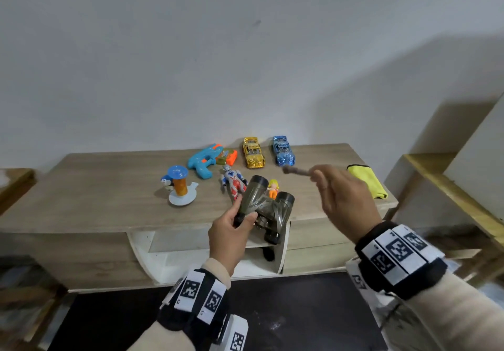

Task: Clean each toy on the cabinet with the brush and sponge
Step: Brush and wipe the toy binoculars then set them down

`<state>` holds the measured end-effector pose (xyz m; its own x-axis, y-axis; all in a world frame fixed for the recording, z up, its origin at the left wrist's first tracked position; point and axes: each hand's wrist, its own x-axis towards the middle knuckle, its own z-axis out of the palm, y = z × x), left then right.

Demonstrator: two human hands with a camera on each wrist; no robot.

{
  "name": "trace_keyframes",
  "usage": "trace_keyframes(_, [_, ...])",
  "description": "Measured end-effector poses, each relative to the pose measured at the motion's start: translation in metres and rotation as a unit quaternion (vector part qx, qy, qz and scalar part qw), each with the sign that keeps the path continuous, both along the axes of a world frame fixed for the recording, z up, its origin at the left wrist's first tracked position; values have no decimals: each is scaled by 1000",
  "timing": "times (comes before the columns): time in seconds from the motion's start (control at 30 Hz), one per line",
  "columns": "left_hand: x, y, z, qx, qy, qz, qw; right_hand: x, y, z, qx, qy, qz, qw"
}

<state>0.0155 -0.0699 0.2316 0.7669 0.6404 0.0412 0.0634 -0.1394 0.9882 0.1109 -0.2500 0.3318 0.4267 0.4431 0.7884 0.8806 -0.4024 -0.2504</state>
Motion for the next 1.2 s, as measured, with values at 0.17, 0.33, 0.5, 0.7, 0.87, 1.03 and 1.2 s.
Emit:
trace_keyframes(0.17, [3,2,-3,2,-2,1,1000,-28,9,3,-4,63,128,990])
trace_keyframes(0.33, [12,5,-9,-58,-26,-4,998,-5,2,-18,-11,83,70,994])
trace_keyframes(0.5, [29,7,-13,-109,-45,0,993,30,-25,-14,68,123,5,990])
trace_keyframes(0.7, [78,-17,-12,-171,-56,-8,984,47,-29,-37,43,223,83,970])
trace_keyframes(0.87, [130,-33,-5,-207,-73,8,975,105,-58,-69,-15,227,-13,974])
trace_keyframes(1.03, [183,-54,-5,-219,-69,14,973,164,-79,-84,-128,253,-76,956])
trace_keyframes(1.2, [221,-72,-13,-235,-61,42,969,219,-96,-105,-108,334,-124,928])
